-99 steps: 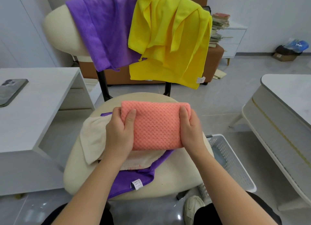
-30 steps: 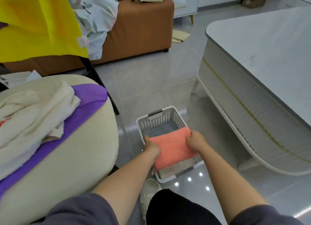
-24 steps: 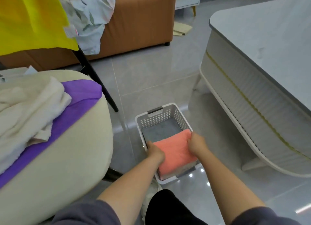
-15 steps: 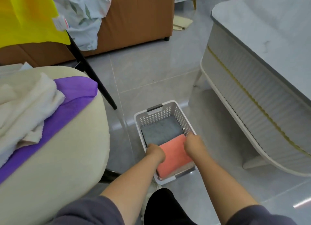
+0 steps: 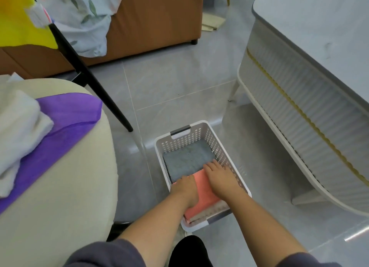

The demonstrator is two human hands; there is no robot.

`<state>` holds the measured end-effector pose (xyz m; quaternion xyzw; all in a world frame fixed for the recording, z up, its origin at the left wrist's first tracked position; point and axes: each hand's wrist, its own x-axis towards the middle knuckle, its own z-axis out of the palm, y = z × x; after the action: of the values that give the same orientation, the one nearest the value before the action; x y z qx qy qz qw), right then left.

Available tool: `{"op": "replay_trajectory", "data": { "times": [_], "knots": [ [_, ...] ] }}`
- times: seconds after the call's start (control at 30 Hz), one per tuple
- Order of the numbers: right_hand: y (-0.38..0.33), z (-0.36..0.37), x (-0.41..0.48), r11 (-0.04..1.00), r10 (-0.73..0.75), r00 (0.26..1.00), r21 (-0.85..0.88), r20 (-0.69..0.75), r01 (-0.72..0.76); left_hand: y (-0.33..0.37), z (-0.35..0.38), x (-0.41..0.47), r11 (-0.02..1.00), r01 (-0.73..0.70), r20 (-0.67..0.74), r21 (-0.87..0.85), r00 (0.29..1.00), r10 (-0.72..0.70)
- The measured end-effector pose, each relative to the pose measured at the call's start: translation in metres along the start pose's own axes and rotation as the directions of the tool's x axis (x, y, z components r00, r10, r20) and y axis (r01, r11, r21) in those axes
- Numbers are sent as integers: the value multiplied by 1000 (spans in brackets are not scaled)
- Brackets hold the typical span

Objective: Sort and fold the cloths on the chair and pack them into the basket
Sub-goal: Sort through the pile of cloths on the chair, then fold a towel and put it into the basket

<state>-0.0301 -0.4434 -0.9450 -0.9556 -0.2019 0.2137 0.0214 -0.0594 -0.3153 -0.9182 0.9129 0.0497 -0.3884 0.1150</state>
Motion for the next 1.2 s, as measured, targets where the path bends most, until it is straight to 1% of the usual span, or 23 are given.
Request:
{"op": "replay_trajectory", "data": {
  "times": [0.07,0.13,0.23,0.33,0.5,0.57,0.67,0.73,0.8,0.87,0.93,1.0,1.1,1.2],
  "knots": [
    [0,7,12,996,-42,999,-71,28,44,0,0,9,1000,17,6,-9,1000,-17],
    [0,12,23,992,-36,998,-117,60,43,-3,2,17,1000,28,22,-11,999,-28],
    [5,15,36,992,-22,996,-123,81,32,-3,6,26,999,52,33,0,998,-52],
    [6,20,41,989,-37,991,-137,130,55,0,11,29,998,65,77,27,995,-67],
    [1,23,42,987,-39,989,-151,140,61,0,14,28,993,101,44,69,994,-104],
    [-1,24,41,990,-36,992,-128,122,52,3,14,27,988,131,24,80,991,-134],
    [-2,12,33,999,10,998,-51,55,-8,14,3,18,981,174,-2,84,985,-174],
    [-3,-7,25,997,58,998,53,-26,-57,24,-15,6,979,189,-31,74,982,-187],
    [-4,-34,15,979,115,986,182,-124,-91,34,-39,-7,979,197,-91,51,977,-192],
    [-8,-68,4,964,146,964,250,-222,-89,40,-66,-27,984,180,-175,12,969,-175],
    [-17,-105,-10,952,183,935,293,-304,-91,42,-95,-52,991,134,-265,-11,955,-132],
    [-31,-142,-26,933,208,904,353,-373,-69,40,-121,-86,997,68,-360,20,931,-57],
    [-61,-190,-52,907,198,874,421,-443,8,23,-155,-140,996,-42,-516,84,853,80],
    [-102,-232,-78,886,156,851,453,-502,105,-10,-182,-195,982,-122,-659,144,728,187]
  ]
}}
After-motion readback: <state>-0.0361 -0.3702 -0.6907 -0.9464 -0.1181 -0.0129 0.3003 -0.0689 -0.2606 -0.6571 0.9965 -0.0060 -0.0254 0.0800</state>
